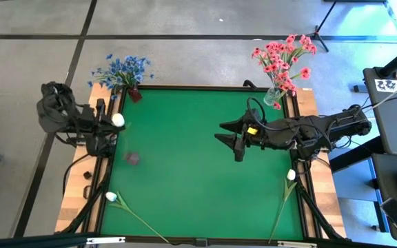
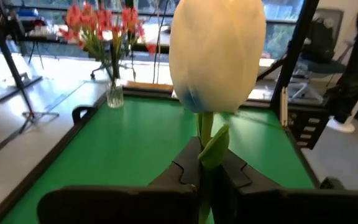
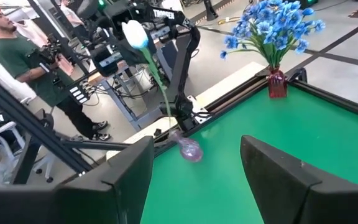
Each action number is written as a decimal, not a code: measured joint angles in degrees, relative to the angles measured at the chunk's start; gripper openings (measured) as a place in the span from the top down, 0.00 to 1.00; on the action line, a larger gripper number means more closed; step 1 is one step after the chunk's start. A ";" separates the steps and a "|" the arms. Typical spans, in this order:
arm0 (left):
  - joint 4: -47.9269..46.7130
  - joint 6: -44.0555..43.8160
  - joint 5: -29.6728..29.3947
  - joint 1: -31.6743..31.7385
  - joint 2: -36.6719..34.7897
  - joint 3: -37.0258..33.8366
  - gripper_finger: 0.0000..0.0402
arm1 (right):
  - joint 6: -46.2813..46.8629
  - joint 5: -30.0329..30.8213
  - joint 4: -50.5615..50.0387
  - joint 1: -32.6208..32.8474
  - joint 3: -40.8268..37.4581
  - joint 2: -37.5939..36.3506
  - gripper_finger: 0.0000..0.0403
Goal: Sort flowers into vase by color
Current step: Put the top white tulip into the purple vase
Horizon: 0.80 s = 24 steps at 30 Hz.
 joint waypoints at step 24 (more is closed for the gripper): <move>5.19 -10.56 -2.18 0.07 4.17 -4.74 0.99 | 1.43 -2.35 -9.08 0.00 -0.02 0.09 0.40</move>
